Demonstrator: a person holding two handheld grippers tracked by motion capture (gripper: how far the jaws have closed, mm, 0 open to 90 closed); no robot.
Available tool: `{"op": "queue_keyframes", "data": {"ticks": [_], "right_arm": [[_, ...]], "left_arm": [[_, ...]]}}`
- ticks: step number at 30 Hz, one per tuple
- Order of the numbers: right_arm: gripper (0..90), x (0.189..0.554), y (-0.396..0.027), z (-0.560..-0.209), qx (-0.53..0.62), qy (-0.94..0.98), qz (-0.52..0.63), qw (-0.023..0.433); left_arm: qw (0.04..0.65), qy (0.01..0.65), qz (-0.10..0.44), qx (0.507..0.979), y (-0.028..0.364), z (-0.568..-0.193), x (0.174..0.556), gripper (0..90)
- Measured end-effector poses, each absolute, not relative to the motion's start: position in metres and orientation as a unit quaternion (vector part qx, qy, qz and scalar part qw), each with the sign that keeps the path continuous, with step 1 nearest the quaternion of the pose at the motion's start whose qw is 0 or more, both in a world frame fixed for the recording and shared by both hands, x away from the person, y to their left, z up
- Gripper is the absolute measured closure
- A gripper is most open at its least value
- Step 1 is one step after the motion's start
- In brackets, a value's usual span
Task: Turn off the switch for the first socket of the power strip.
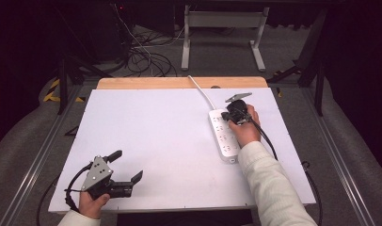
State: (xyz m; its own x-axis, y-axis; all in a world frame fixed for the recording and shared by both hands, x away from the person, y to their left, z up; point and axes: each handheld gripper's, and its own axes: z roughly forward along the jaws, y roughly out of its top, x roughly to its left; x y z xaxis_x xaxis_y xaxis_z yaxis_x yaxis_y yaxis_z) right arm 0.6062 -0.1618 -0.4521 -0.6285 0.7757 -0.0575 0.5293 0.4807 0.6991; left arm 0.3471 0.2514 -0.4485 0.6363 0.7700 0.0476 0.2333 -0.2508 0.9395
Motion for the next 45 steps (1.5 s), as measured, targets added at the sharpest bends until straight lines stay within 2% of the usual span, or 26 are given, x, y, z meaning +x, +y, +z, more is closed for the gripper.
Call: {"op": "queue_keyframes", "data": {"ticks": [26,33,45], "right_arm": [[90.0,0.605,-0.158,-0.454,0.393,0.836,0.326,0.2],[90.0,0.592,-0.159,-0.43,0.384,0.813,0.366,0.239],[90.0,0.58,-0.17,-0.407,0.377,0.802,0.405,0.226]], "left_arm": [[0.513,0.335,0.259,0.747,0.251,-0.448,0.347,4.5],[0.514,0.337,0.258,0.745,0.253,-0.449,0.348,4.5],[0.512,0.337,0.26,0.746,0.251,-0.449,0.348,4.5]]}}
